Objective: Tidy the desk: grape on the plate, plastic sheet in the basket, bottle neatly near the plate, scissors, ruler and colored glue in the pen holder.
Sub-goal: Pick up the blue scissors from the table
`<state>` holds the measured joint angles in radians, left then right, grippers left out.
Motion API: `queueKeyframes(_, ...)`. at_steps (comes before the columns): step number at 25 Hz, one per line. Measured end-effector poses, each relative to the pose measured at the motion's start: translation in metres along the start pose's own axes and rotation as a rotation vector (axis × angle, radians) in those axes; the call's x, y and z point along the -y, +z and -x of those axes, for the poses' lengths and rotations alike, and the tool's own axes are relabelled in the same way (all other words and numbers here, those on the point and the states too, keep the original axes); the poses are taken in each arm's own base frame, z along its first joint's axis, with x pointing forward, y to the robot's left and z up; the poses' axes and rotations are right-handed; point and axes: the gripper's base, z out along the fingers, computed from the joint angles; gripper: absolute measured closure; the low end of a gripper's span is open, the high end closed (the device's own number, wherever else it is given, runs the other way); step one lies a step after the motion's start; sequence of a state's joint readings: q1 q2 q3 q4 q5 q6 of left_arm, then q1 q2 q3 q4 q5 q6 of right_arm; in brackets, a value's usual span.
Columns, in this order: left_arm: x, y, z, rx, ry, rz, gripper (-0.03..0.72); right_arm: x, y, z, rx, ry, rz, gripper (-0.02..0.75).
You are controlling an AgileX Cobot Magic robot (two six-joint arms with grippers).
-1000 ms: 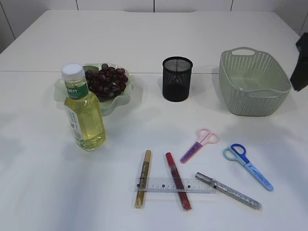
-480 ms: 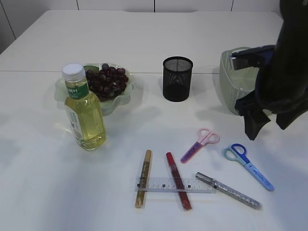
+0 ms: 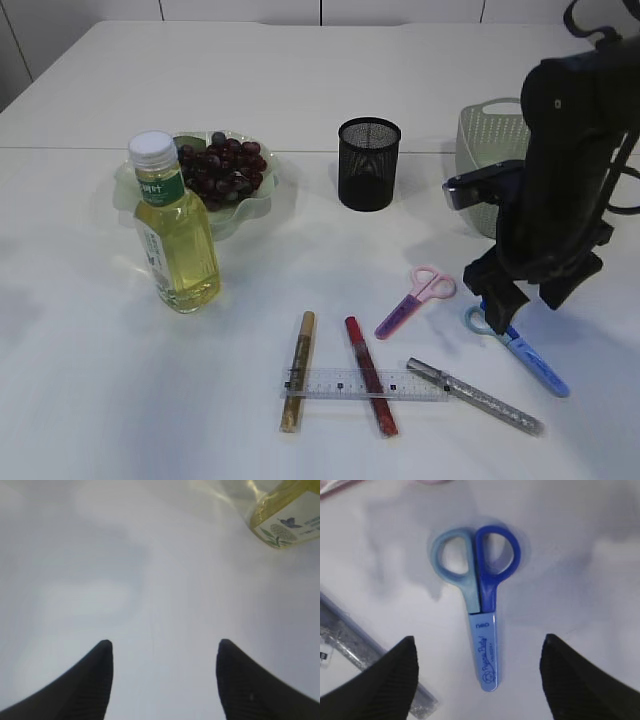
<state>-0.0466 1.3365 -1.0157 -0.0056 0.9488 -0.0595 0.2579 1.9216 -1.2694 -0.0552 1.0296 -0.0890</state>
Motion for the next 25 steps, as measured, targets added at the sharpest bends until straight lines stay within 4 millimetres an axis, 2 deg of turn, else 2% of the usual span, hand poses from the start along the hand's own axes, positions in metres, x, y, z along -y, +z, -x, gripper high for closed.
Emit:
queueKeyframes(4, 0.0, 0.0, 0.0, 0.002, 0.0, 0.0, 0.219, -0.003, 0.023, -0.013, -0.006, -0.01, 0.003, 0.154)
queueKeyframes(7, 0.0, 0.0, 0.0, 0.002, 0.0, 0.0, 0.22, -0.004, 0.031, -0.016, 0.019, -0.015, 0.002, 0.154)
queueKeyframes(16, 0.0, 0.0, 0.0, 0.002, 0.0, 0.0, 0.221, -0.002, 0.033, -0.009, 0.109, -0.028, -0.017, 0.154)
queueKeyframes(25, 0.0, 0.0, 0.0, 0.002, 0.0, 0.0, 0.221, -0.003, 0.045, -0.008, 0.089, -0.037, -0.017, 0.168)
